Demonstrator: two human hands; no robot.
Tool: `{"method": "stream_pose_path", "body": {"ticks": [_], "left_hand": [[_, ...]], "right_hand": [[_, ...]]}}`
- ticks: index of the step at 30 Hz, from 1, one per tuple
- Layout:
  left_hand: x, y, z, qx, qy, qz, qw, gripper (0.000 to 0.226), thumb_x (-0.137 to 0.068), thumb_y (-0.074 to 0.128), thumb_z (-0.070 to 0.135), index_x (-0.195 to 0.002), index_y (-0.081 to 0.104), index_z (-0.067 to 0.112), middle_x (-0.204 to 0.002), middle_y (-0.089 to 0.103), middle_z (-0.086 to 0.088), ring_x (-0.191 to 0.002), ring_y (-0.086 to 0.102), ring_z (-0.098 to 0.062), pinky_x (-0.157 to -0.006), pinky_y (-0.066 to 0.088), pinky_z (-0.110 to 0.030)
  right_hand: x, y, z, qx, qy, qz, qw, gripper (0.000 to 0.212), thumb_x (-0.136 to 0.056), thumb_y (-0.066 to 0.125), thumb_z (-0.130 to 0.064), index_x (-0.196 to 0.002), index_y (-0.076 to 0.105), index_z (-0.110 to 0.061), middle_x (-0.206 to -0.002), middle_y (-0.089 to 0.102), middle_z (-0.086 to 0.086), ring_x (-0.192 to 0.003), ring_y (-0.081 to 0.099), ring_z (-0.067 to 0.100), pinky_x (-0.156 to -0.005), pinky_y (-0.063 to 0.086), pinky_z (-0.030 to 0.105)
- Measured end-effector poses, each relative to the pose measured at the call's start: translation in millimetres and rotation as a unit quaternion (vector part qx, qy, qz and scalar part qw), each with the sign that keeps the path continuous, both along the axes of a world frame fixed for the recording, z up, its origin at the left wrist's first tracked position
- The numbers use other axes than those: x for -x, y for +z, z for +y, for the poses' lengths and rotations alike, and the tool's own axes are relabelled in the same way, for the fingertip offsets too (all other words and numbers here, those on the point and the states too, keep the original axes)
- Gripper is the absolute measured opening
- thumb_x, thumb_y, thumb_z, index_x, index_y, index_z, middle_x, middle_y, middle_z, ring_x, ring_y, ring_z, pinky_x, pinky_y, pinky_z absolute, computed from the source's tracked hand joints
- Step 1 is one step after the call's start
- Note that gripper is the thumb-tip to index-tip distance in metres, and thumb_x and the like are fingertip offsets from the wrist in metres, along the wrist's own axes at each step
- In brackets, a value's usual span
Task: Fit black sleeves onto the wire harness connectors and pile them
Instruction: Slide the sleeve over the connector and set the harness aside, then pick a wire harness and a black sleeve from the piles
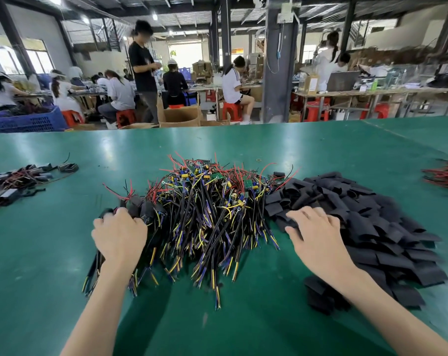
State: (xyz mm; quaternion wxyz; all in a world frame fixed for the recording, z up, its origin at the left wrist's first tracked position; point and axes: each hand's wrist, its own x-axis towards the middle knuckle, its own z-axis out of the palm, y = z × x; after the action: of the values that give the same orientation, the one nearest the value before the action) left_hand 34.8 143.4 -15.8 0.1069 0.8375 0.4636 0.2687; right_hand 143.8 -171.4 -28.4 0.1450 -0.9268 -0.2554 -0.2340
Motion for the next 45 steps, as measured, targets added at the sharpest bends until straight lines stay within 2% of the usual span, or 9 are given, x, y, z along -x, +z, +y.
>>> {"method": "stream_pose_path", "body": {"ticks": [4,7,11,14,22,31,36,40,45], "left_hand": [[-20.4,21.1,-15.7,-0.104,-0.064,-0.081,0.989,0.03,-0.086,0.057,0.015,-0.113,0.06,0.003,-0.115,0.052,-0.027,-0.11,0.042,-0.041,-0.088,0.034,-0.048],[-64.2,49.0,-22.2,-0.065,-0.185,-0.109,0.975,0.028,-0.093,0.049,0.026,-0.113,0.064,0.014,-0.114,0.06,-0.015,-0.111,0.047,-0.034,-0.095,0.037,-0.044],[-120.7,72.6,-23.7,0.009,-0.171,0.013,0.985,0.047,-0.091,0.047,0.045,-0.114,0.062,0.007,-0.121,0.056,-0.019,-0.115,0.046,-0.035,-0.099,0.037,-0.043],[-138.6,77.7,-22.8,0.024,-0.15,0.047,0.987,0.045,-0.082,0.061,0.042,-0.107,0.064,0.005,-0.116,0.06,-0.017,-0.111,0.053,-0.034,-0.097,0.04,-0.042],[-141.0,89.0,-36.1,-0.006,-0.226,0.121,0.967,0.031,-0.078,0.07,0.029,-0.089,0.061,0.001,-0.097,0.064,-0.016,-0.1,0.061,-0.036,-0.079,0.05,-0.038],[-130.0,89.9,-39.0,0.048,-0.283,-0.082,0.954,0.035,-0.077,0.063,0.009,-0.111,0.053,0.011,-0.105,0.065,-0.012,-0.102,0.057,-0.028,-0.087,0.046,-0.035],[-124.4,108.7,-48.9,0.179,-0.342,-0.245,0.889,0.034,-0.083,0.058,-0.001,-0.113,0.046,0.011,-0.099,0.063,-0.007,-0.085,0.065,-0.029,-0.073,0.056,-0.038],[-118.2,138.0,-60.1,0.255,-0.377,-0.358,0.815,0.032,-0.086,0.039,-0.011,-0.102,0.047,0.015,-0.091,0.054,-0.004,-0.066,0.058,-0.014,-0.051,0.049,-0.018],[-93.3,183.0,-57.1,0.122,-0.384,-0.309,0.861,0.046,-0.079,0.032,-0.009,-0.093,0.062,0.023,-0.084,0.054,0.006,-0.065,0.048,-0.001,-0.059,0.038,-0.019]], "right_hand": [[-9.1,2.9,-5.7,0.049,-0.032,0.057,0.997,0.024,-0.095,0.045,-0.045,-0.084,0.056,-0.027,-0.075,0.066,-0.005,-0.083,0.062,0.02,-0.078,0.031,0.035],[-12.4,3.9,-4.2,0.055,-0.032,0.059,0.996,0.037,-0.093,0.039,-0.055,-0.073,0.049,-0.026,-0.068,0.065,-0.002,-0.078,0.062,0.023,-0.078,0.034,0.035],[-9.9,5.0,-5.9,0.076,-0.015,0.052,0.996,0.011,-0.097,0.042,-0.026,-0.091,0.05,-0.023,-0.077,0.061,-0.007,-0.083,0.061,0.019,-0.071,0.029,0.032],[-8.8,8.4,-10.7,0.008,0.019,0.056,0.998,0.03,-0.075,0.051,0.005,-0.096,0.054,-0.016,-0.071,0.051,-0.009,-0.077,0.059,0.024,-0.068,0.028,0.032],[-14.9,4.7,-12.1,-0.012,0.006,0.053,0.999,0.019,-0.091,0.045,-0.006,-0.1,0.059,-0.017,-0.084,0.067,-0.004,-0.085,0.063,0.023,-0.078,0.038,0.037],[-17.7,4.3,-12.4,-0.071,0.0,0.033,0.997,0.016,-0.092,0.048,-0.007,-0.094,0.062,-0.013,-0.069,0.064,-0.001,-0.073,0.062,0.028,-0.073,0.036,0.037],[-19.3,5.4,-12.9,-0.094,-0.007,0.034,0.995,0.014,-0.091,0.049,-0.006,-0.092,0.062,-0.012,-0.056,0.047,-0.006,-0.064,0.058,0.03,-0.068,0.035,0.037],[-21.4,5.6,-15.7,-0.093,-0.012,0.033,0.995,0.013,-0.09,0.049,-0.007,-0.095,0.06,-0.012,-0.061,0.058,0.0,-0.068,0.059,0.031,-0.068,0.037,0.039],[-27.5,0.5,-16.3,-0.067,-0.024,0.035,0.997,0.018,-0.091,0.047,-0.012,-0.103,0.057,-0.017,-0.095,0.064,-0.002,-0.094,0.056,0.025,-0.078,0.035,0.038]]}}
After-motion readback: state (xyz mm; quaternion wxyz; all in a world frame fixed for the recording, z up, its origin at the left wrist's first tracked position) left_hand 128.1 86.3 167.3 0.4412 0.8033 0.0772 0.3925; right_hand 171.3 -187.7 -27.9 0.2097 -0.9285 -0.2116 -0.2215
